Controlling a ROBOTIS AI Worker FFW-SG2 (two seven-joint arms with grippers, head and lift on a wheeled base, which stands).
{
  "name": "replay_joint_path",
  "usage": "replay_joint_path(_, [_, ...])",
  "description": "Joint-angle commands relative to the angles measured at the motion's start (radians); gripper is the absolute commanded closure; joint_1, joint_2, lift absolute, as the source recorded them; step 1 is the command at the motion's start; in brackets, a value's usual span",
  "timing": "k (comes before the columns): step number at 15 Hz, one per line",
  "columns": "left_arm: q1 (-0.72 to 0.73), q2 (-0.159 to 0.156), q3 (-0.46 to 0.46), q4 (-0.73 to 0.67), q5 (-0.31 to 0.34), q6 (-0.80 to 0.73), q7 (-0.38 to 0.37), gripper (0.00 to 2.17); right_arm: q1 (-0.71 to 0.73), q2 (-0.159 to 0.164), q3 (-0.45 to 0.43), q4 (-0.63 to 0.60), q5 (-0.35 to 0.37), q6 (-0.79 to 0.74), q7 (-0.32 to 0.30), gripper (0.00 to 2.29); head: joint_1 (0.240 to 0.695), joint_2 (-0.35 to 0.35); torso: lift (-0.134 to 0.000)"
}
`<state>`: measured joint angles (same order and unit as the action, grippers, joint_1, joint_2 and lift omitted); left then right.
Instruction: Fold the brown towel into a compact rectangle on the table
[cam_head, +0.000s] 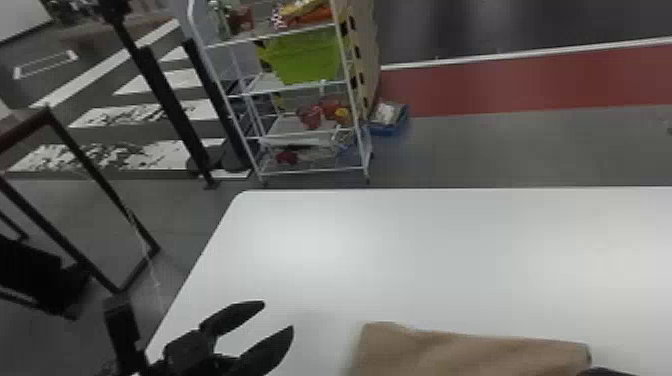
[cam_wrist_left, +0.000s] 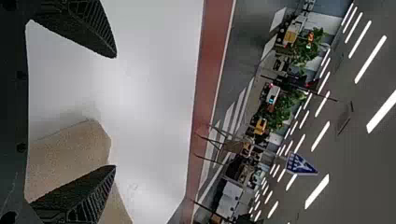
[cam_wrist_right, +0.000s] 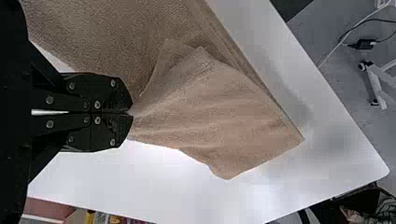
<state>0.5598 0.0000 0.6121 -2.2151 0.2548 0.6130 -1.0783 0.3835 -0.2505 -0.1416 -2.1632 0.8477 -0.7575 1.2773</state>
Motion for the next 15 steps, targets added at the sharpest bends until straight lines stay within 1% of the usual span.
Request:
replay_joint_path(1, [-0.006,-0.003,0.003,0.009,0.0,0.0,-0.002,0.03,0.026,-0.003,-0.053,-0.036,-0.033,0.002,0.036,1.63,0.695,0.308,-0.122])
replay_joint_path(3, [-0.012,-0.003,0.0,0.017,-0.002,0.0,-0.002,0.03,0.046,-0.003,-0.062,-0.02,-0.018,-0.001,0.048,1.63,0.695,0.281,-0.122])
replay_joint_path(5, [-0.015,-0.003,-0.003,0.02,-0.005,0.0,-0.003,0.03,0.051,-0.003,-0.044,0.025,0.016,-0.01,0.043,1.62,0.695,0.269,-0.122])
replay_joint_path(7, [-0.015,-0.003,-0.003,0.02,-0.006,0.0,-0.006,0.03,0.04,-0.003,-0.038,0.046,0.024,-0.007,0.037,1.62,0.695,0.263,-0.122])
replay_joint_path(9, [-0.014,-0.003,-0.002,0.021,-0.006,0.0,-0.008,0.03,0.041,-0.003,-0.039,0.039,0.022,-0.01,0.039,1.62,0.695,0.261,-0.122])
replay_joint_path(10, [-0.014,-0.003,-0.002,0.021,-0.006,0.0,-0.009,0.03,0.049,-0.003,-0.055,0.016,0.01,-0.016,0.04,1.62,0.695,0.262,-0.122])
replay_joint_path(11, [-0.014,-0.003,-0.002,0.021,-0.006,0.0,-0.011,0.03,0.064,-0.004,-0.089,-0.021,-0.018,-0.016,0.053,1.62,0.695,0.263,-0.122])
replay_joint_path(12, [-0.014,-0.003,-0.003,0.023,-0.006,0.0,-0.008,0.03,0.083,-0.004,-0.124,-0.066,-0.052,-0.022,0.08,1.62,0.695,0.262,-0.122])
replay_joint_path(13, [-0.014,-0.003,-0.005,0.023,-0.006,0.0,-0.006,0.03,0.103,-0.004,-0.159,-0.098,-0.076,-0.029,0.09,1.62,0.695,0.252,-0.122])
replay_joint_path(15, [-0.015,-0.003,-0.015,0.028,-0.011,0.0,0.0,0.03,0.127,-0.004,-0.197,-0.095,-0.073,-0.05,0.09,1.62,0.695,0.232,-0.122])
